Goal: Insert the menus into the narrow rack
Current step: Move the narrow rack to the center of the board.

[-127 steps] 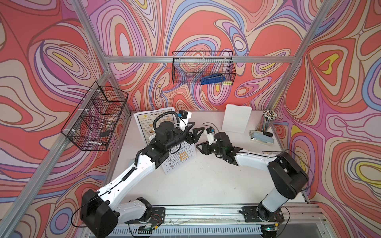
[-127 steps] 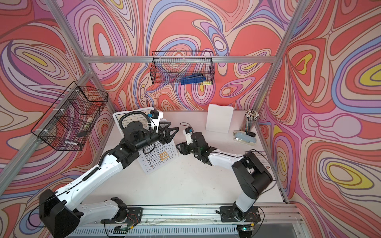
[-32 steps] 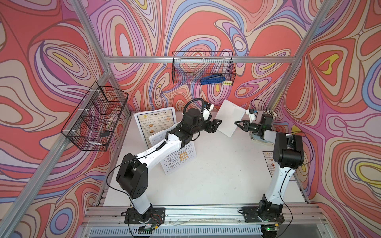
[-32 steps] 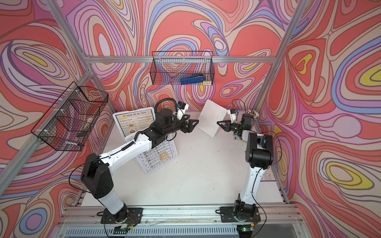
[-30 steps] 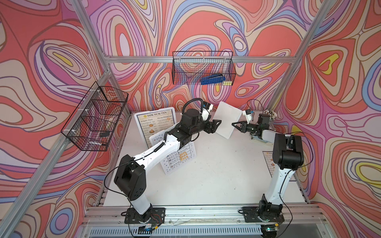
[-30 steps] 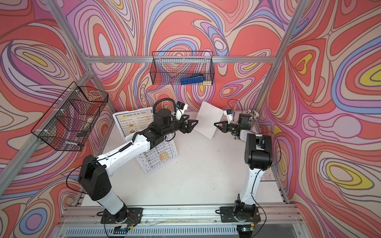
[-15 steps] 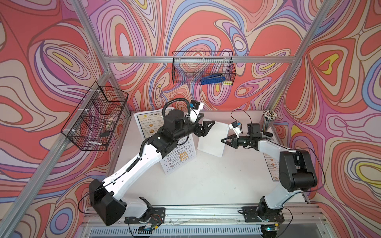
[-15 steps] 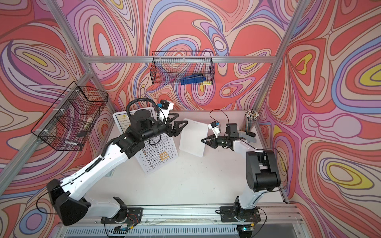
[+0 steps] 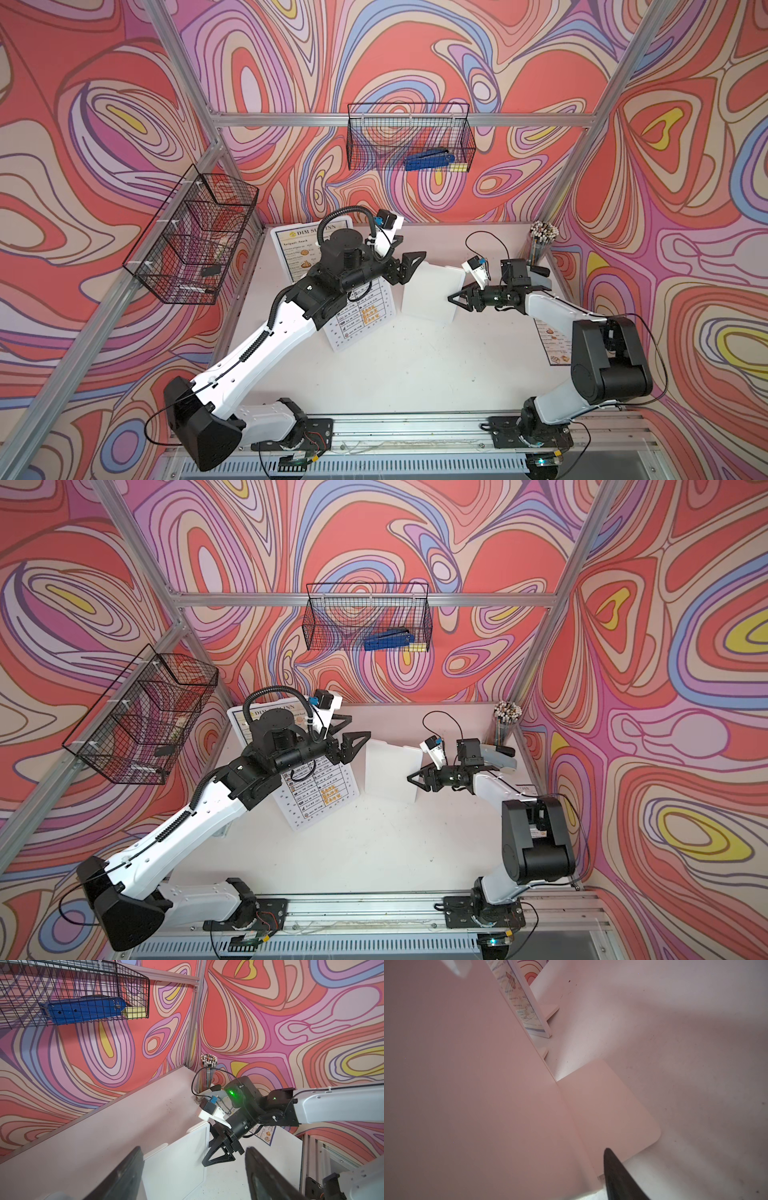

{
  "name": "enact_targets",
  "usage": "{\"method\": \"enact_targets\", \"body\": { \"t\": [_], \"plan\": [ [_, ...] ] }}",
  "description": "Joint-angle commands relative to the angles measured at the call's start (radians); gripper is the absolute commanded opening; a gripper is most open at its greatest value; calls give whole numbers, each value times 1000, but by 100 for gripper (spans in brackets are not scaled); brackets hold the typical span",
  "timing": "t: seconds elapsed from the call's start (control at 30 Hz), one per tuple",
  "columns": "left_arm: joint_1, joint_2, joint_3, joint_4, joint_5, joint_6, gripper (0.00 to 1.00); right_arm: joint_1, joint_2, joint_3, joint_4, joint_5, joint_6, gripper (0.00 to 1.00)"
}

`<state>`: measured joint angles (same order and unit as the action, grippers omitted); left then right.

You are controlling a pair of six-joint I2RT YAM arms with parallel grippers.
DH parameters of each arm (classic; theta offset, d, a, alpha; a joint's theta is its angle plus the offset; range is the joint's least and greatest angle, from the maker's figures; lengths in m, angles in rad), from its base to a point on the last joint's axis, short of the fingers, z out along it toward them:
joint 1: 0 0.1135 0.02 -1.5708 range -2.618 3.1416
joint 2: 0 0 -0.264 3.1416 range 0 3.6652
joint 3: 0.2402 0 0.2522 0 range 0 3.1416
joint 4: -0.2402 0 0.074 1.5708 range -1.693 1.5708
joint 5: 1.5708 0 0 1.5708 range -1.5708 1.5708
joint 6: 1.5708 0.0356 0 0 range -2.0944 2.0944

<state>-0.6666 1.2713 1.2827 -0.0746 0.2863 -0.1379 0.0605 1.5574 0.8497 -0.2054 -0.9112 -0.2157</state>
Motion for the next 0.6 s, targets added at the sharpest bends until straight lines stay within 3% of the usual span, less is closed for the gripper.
{"method": "enact_targets", "body": {
  "t": [0.0, 0.03, 0.27, 0.4, 0.47, 0.57],
  "plan": [
    [0, -6, -9, -9, -8, 18, 78, 6, -84, -30, 36, 62, 11, 91],
    [1, -7, -13, -8, -9, 17, 78, 6, -128, -35, 37, 104, 22, 98],
    [1, -42, -58, 35, -38, -71, 81, -27, -578, -130, 61, 451, 208, 98],
    [1, -67, -70, 24, -70, -140, 86, -175, -798, -148, -92, 894, 506, 98],
    [1, -81, -75, 11, -61, -171, 87, -273, -871, -158, -212, 1041, 694, 98],
    [1, -113, -73, -12, -43, -177, 88, -346, -882, -169, -334, 1062, 827, 98]
  ]
}}
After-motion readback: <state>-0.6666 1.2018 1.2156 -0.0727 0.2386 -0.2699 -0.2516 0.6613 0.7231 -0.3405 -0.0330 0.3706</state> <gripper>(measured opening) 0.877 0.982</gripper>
